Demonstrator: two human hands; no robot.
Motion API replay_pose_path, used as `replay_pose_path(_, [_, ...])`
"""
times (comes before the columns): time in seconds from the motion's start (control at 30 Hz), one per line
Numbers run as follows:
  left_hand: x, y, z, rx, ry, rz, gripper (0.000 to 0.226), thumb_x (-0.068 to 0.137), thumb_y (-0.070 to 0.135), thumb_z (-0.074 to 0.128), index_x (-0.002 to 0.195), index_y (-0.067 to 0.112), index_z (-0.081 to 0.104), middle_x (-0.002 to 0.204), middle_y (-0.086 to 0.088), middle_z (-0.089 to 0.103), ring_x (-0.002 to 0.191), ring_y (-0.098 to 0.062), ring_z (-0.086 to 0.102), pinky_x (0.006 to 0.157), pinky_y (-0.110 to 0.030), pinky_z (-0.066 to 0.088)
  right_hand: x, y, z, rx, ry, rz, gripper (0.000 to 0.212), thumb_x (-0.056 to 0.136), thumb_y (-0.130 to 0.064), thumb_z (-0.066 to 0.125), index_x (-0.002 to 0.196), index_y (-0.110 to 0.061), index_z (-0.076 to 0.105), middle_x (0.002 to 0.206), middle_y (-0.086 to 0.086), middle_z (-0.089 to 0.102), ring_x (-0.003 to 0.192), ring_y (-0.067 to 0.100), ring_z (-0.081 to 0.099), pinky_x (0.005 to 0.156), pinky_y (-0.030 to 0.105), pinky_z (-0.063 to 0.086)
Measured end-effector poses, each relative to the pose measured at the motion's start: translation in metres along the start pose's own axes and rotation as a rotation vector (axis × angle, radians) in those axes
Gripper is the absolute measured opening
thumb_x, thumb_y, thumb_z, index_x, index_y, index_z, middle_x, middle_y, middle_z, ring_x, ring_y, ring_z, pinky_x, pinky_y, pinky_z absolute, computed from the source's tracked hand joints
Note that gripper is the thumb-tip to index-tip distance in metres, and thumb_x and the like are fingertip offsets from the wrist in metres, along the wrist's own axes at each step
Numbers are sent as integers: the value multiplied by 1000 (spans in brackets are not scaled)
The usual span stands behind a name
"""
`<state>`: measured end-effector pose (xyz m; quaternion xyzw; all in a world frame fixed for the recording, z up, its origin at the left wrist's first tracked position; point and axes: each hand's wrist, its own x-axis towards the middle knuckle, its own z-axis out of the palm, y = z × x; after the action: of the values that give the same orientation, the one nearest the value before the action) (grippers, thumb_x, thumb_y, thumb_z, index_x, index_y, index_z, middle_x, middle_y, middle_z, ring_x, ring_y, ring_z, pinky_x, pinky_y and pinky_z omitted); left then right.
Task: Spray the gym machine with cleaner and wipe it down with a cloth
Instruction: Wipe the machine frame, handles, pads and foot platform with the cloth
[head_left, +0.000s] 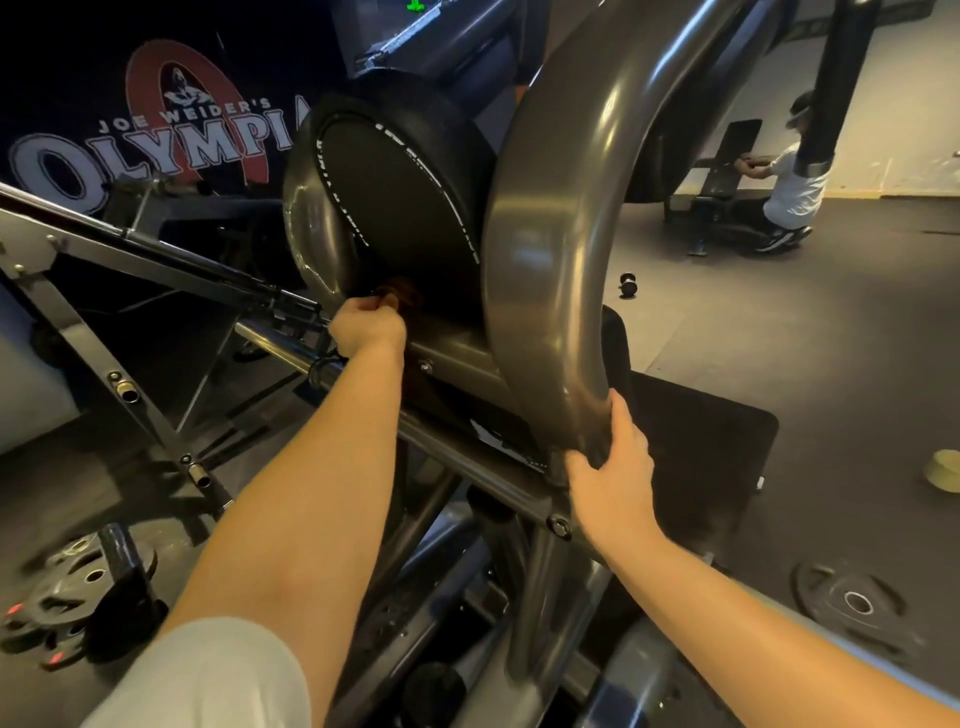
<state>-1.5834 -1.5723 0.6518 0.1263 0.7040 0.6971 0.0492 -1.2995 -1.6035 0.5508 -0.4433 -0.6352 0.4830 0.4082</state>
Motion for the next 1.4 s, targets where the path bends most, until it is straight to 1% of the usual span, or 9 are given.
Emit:
replay_pose_path(0.2, [-44, -24, -2, -1, -38, 112, 7, 93, 26, 73, 91, 20, 70, 124, -8, 59, 108, -22, 64, 96, -30, 51, 0, 0, -1, 20, 0, 3, 87, 96, -6, 63, 162, -39, 18, 160, -4, 31, 147, 22, 31, 119, 42, 32])
replay_pose_path(0.33, [-116, -37, -1, -48, -122, 263, 6, 96, 16, 70, 94, 19, 66, 128, 0, 50, 118, -16, 55, 87, -5, 40, -2, 5, 2, 1, 17, -1, 90, 95, -6, 64, 162, -41, 15, 160, -5, 30, 148, 21, 28, 121, 45, 31])
replay_pose_path(0.5, [-105, -30, 11, -76, -139, 192, 14, 95, 21, 73, 86, 29, 65, 133, 3, 47, 129, -22, 48, 81, -9, 35, 2, 7, 2, -8, 20, -8, 90, 94, -5, 65, 162, -42, 18, 158, -5, 34, 145, 20, 34, 121, 49, 35])
replay_pose_path(0.63, [-32, -17, 18, 74, -72, 150, 9, 95, 12, 69, 91, 19, 66, 141, -9, 46, 134, -32, 45, 104, -28, 42, 2, 8, -2, -30, -3, -14, 91, 94, -5, 64, 162, -42, 18, 158, -5, 32, 146, 20, 33, 122, 47, 34])
replay_pose_path(0.73, [9, -10, 20, 116, 26, 100, 4, 95, 17, 67, 92, 17, 69, 138, -14, 51, 130, -35, 48, 106, -32, 44, 2, 6, -4, -41, -19, -18, 89, 95, -5, 63, 161, -43, 17, 159, -5, 30, 146, 19, 30, 120, 42, 33])
replay_pose_path(0.9, [41, -19, 24, 10, 124, -34, 22, 82, 39, 74, 65, 38, 60, 124, -9, 62, 119, -32, 57, 102, -38, 52, 3, 6, -13, -41, -66, -3, 88, 96, -4, 62, 161, -44, 18, 159, -7, 29, 147, 18, 31, 123, 46, 33])
replay_pose_path(1.03, [16, -8, 24, -117, 175, -98, 3, 91, 26, 72, 93, 23, 73, 127, -10, 63, 109, -24, 61, 90, -22, 48, 3, 8, -21, -52, -106, 3, 86, 97, -8, 60, 161, -47, 17, 157, -8, 33, 144, 18, 36, 121, 49, 37])
replay_pose_path(1.17, [-6, -18, 21, -156, 159, -29, 18, 101, 21, 64, 113, 11, 69, 118, -9, 68, 106, -20, 63, 89, -24, 46, 4, 8, -25, -38, -123, -1, 88, 96, -11, 61, 159, -51, 15, 156, -10, 35, 140, 18, 43, 117, 49, 42])
replay_pose_path(1.4, [-61, -30, 12, -166, 203, -26, 7, 103, 16, 58, 100, 10, 56, 110, -17, 66, 98, -28, 62, 79, -28, 42, 0, 4, -19, -42, -93, -16, 88, 96, -4, 60, 163, -40, 15, 160, -3, 29, 145, 18, 31, 120, 41, 34])
